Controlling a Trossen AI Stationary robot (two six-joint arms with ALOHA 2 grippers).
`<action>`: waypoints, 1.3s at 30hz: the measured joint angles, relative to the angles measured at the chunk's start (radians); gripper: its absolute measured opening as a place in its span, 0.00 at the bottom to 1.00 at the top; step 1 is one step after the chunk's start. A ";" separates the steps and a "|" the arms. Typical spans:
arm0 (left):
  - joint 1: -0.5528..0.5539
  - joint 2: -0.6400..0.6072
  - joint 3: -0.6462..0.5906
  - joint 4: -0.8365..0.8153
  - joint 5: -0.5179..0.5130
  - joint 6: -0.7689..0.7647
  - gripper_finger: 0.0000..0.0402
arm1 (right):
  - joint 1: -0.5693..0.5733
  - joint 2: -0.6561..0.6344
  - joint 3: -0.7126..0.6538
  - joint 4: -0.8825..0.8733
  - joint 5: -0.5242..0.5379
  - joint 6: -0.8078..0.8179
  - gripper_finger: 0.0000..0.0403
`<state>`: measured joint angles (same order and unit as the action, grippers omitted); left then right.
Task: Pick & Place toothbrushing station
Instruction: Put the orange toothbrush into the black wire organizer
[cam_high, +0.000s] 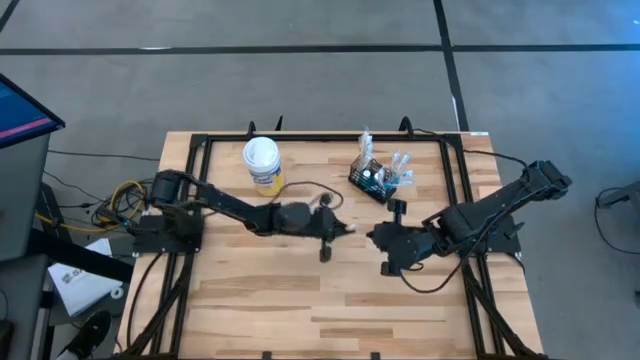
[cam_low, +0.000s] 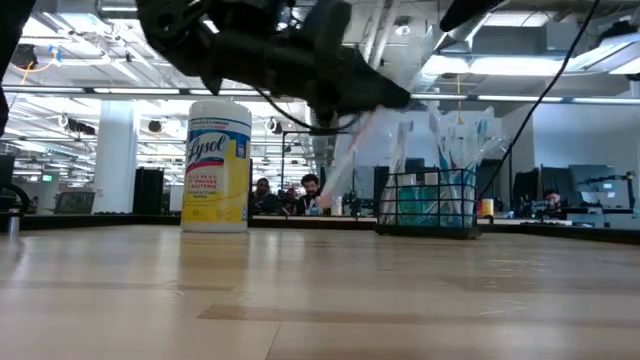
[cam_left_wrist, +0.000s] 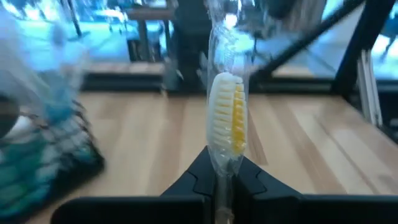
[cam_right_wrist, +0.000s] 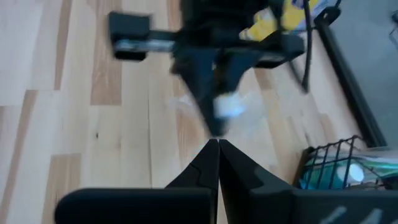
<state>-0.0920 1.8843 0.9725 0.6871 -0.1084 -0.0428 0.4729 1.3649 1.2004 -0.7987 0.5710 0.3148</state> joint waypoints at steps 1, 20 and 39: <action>0.008 -0.020 -0.027 0.032 -0.001 -0.001 0.01 | 0.005 -0.001 0.000 0.008 0.014 0.000 0.00; 0.244 -0.092 -0.119 0.401 0.046 0.009 0.01 | 0.022 -0.006 0.000 0.037 0.247 -0.007 0.00; 0.399 0.055 0.026 0.551 0.123 -0.010 0.01 | 0.024 -0.004 -0.043 0.054 0.329 0.004 0.00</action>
<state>0.3066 1.9391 0.9982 1.2383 0.0142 -0.0529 0.4965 1.3609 1.1577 -0.7444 0.9001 0.3190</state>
